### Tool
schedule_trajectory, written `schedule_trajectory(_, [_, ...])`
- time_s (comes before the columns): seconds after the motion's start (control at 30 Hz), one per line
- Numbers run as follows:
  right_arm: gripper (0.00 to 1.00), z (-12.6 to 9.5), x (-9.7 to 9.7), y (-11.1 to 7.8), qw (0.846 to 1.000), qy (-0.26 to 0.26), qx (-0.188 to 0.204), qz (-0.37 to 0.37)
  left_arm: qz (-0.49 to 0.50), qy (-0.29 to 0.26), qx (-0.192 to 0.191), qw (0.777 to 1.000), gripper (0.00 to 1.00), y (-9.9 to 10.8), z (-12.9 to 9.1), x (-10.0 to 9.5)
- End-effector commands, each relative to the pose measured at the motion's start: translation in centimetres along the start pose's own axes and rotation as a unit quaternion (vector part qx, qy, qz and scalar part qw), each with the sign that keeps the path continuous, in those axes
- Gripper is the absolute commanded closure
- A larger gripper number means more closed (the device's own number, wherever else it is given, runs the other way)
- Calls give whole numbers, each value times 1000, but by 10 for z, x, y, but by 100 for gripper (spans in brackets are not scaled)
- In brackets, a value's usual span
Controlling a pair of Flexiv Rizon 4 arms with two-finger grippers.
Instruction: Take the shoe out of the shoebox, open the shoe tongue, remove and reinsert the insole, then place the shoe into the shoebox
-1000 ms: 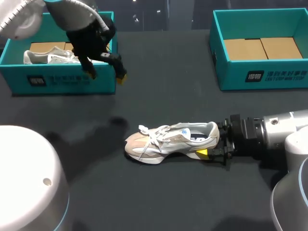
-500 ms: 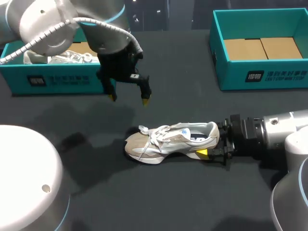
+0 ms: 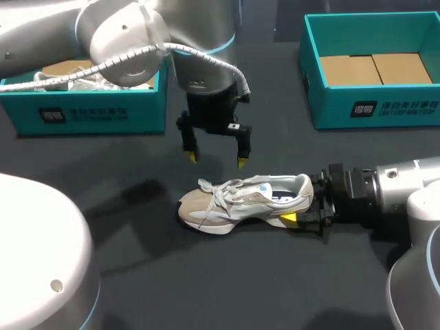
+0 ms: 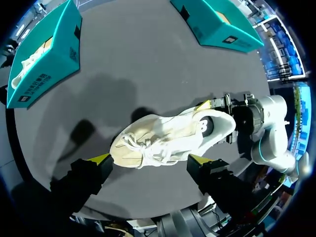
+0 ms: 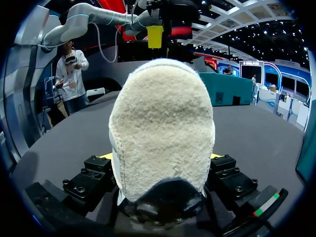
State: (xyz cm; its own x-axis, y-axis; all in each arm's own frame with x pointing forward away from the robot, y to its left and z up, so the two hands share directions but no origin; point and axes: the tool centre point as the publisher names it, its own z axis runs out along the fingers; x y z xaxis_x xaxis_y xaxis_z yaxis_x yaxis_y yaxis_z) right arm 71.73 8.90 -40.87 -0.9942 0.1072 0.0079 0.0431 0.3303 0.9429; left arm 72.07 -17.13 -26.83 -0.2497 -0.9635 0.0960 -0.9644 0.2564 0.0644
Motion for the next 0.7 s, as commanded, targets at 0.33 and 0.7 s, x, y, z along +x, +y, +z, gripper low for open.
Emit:
schedule_trajectory(0.33, [100, 0, 1, 0, 1000, 0, 2, 0, -9, -13, -2, 1000, 0, 0, -1, 8])
schedule_trajectory(0.7, [100, 0, 1, 0, 1000, 0, 2, 0, -48, -59, -42, 996, 0, 2, 19, 71])
